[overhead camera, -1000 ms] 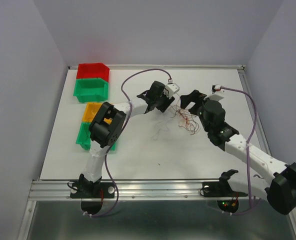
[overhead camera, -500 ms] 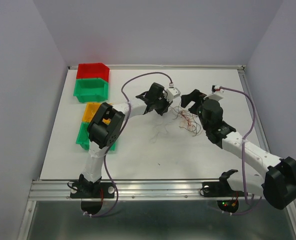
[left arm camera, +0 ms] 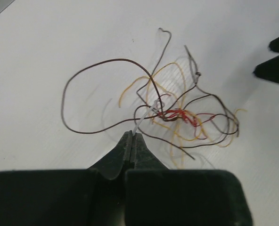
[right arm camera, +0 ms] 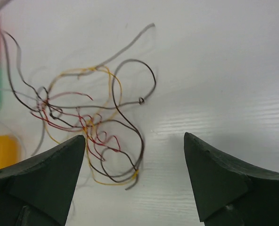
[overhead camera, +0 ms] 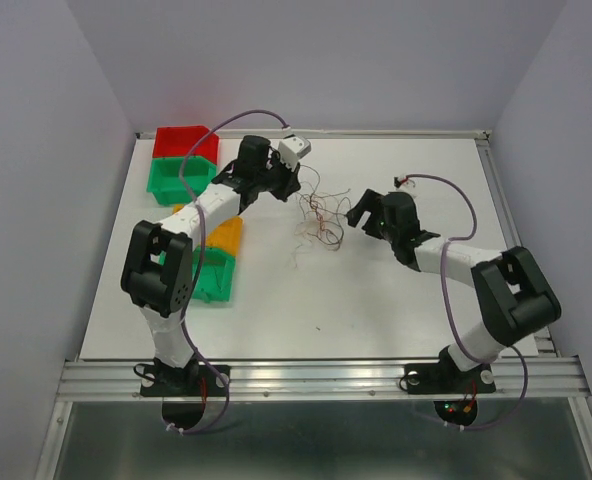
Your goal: Untangle the cables
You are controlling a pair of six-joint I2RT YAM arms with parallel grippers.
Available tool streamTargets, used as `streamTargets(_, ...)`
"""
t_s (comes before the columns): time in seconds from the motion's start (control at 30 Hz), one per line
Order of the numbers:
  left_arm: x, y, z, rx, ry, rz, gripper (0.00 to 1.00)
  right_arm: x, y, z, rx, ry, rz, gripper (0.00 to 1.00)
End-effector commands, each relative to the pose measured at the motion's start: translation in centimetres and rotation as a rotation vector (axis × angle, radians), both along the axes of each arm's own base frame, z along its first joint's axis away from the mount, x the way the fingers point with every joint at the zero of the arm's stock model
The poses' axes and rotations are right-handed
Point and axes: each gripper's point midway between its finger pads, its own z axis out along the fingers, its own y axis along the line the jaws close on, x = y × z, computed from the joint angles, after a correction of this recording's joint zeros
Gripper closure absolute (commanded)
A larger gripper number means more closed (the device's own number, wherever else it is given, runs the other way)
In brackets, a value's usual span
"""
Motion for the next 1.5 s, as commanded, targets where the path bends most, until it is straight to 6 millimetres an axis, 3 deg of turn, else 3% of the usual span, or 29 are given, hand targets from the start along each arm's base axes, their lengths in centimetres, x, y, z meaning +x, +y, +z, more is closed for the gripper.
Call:
streamTargets(0.0,-2.9,-2.1,3.9,-0.087,-0.044,-0.120,1.00,1.4,4.5,0.0,0.045,0.014,0.206,0.11)
streamTargets(0.07,-3.0,-2.0,4.1,-0.089,-0.047,-0.120,1.00,1.0,5.8,-0.8,0.063,0.025,0.280,0.12)
streamTargets(0.27,-3.2,-2.0,3.9,-0.084,-0.041,-0.125,1.00,0.2,7.1,1.8,0.092,-0.117,0.386,0.10)
streamTargets(0.43,-3.8,-2.4,3.9,-0.090,-0.030,-0.153,1.00,-0.1,8.3,2.0,0.069,-0.149,0.437,0.09)
streamTargets(0.73,-6.2,-4.3,3.8,-0.069,-0.026,-0.246,1.00,0.3,11.3,0.3,-0.067,-0.126,0.461,0.09)
streamTargets(0.87,-7.0,-4.4,4.7,-0.086,-0.034,-0.278,1.00,1.5,10.2,-1.1,-0.106,-0.078,0.372,0.13)
streamTargets(1.07,-8.2,-4.0,7.7,-0.122,-0.095,-0.288,1.00,3.0,7.7,-2.8,-0.166,-0.013,0.201,0.42)
streamTargets(1.2,-8.7,-2.3,11.3,-0.157,-0.200,-0.227,1.00,3.0,7.0,-3.4,-0.165,0.018,0.158,0.58)
streamTargets(1.27,-8.3,-1.3,13.0,-0.180,-0.256,-0.178,1.00,3.2,6.5,-3.3,-0.162,0.019,0.130,0.59)
streamTargets(1.3,-7.9,0.3,14.0,-0.196,-0.278,-0.120,1.00,3.2,5.8,-3.3,-0.165,0.022,0.106,0.59)
streamTargets(1.47,-6.3,4.4,16.9,-0.252,-0.361,0.036,1.00,3.2,4.7,-3.2,-0.120,0.035,0.067,0.60)
